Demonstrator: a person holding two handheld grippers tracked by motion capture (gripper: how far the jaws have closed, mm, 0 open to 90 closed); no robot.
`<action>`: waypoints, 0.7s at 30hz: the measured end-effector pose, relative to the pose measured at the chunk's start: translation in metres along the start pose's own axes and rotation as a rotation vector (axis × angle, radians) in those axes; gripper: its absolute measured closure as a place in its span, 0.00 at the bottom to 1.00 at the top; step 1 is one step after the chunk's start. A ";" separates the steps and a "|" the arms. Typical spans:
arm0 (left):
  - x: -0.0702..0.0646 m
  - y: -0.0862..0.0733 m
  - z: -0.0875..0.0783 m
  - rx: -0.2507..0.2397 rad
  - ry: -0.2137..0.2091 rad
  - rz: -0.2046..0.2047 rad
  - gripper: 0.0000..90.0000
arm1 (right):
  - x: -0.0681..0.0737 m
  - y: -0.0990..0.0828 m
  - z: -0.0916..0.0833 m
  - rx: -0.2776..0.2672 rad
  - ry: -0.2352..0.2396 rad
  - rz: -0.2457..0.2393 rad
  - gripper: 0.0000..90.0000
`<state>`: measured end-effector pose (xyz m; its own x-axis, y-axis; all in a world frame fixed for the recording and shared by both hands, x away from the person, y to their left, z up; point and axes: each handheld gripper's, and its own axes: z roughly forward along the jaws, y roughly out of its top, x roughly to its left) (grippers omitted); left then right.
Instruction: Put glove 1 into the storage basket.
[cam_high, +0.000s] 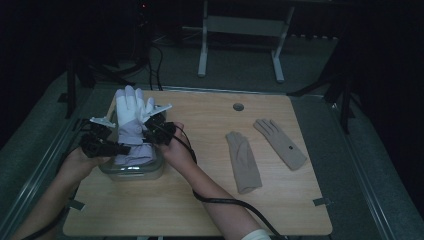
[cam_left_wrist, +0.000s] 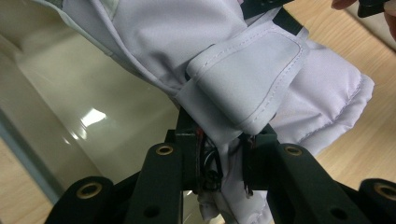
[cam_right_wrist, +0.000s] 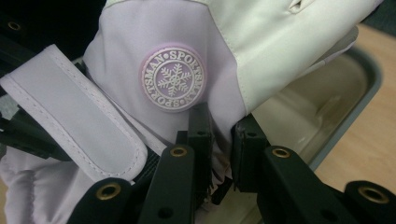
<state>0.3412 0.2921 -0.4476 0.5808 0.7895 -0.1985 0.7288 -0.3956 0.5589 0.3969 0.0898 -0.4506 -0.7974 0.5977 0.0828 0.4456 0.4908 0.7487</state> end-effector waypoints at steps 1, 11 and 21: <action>0.004 -0.003 0.011 0.024 -0.014 -0.015 0.81 | -0.001 -0.002 0.004 0.014 -0.001 0.005 0.89; 0.007 -0.012 0.046 0.130 -0.003 -0.032 0.79 | -0.004 -0.024 0.041 0.206 -0.026 0.017 0.89; 0.004 -0.012 0.057 0.187 0.062 -0.082 0.66 | -0.001 -0.022 0.052 0.284 -0.057 0.046 0.86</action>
<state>0.3559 0.2734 -0.5013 0.4973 0.8479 -0.1837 0.8306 -0.4042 0.3830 0.4092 0.1117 -0.5014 -0.7534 0.6540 0.0688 0.5829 0.6157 0.5302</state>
